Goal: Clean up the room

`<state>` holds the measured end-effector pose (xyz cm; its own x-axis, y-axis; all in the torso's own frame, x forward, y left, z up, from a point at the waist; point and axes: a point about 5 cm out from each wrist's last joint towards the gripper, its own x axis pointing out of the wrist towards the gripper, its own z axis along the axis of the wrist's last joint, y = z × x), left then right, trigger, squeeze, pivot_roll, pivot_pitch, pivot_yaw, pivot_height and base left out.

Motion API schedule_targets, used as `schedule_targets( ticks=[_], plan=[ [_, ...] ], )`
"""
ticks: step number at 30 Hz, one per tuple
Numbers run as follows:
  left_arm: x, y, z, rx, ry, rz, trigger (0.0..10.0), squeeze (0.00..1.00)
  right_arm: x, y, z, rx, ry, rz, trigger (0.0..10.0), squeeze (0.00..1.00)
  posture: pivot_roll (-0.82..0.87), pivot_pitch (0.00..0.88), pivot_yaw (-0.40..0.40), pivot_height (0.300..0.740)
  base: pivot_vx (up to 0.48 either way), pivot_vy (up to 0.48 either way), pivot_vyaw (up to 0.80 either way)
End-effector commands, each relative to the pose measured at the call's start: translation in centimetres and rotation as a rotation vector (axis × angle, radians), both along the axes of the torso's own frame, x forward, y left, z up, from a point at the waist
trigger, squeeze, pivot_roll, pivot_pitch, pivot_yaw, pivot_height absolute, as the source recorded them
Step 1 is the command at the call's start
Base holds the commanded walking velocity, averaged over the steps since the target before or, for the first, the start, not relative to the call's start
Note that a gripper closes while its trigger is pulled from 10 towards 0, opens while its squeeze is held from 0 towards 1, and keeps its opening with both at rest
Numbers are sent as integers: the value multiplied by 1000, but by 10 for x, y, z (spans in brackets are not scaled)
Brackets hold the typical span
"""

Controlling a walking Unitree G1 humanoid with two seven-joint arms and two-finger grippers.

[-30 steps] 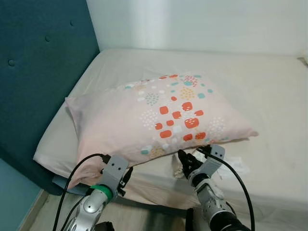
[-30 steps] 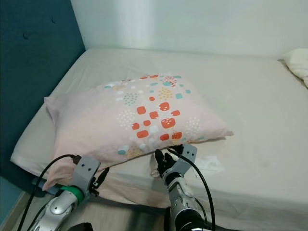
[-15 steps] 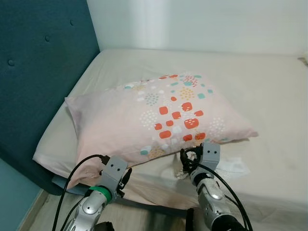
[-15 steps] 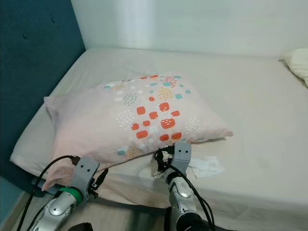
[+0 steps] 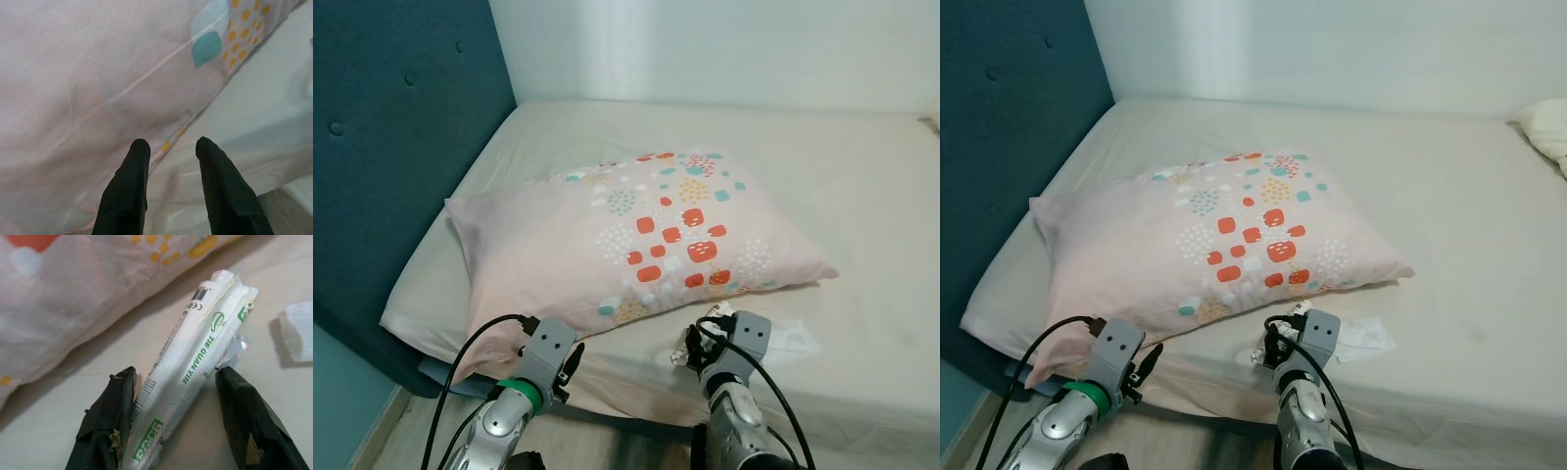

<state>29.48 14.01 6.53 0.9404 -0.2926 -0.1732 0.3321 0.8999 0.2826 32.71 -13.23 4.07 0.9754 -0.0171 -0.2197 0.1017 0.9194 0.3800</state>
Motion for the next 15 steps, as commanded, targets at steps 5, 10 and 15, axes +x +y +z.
schedule_targets(
  ticks=[5,10,15],
  plan=[
    [-5,6,-6,16,28,20,10000,0,-3,12,-11,114,97,94,10000,0,0,120,92,561,0,0,0],
    [-8,5,-6,10,33,25,10000,0,-5,23,-18,91,195,261,4275,0,2,118,89,561,0,0,0],
    [-7,5,-5,8,34,27,10000,0,-6,20,-19,114,201,252,0,0,-1,117,91,561,0,0,0]
  ],
)
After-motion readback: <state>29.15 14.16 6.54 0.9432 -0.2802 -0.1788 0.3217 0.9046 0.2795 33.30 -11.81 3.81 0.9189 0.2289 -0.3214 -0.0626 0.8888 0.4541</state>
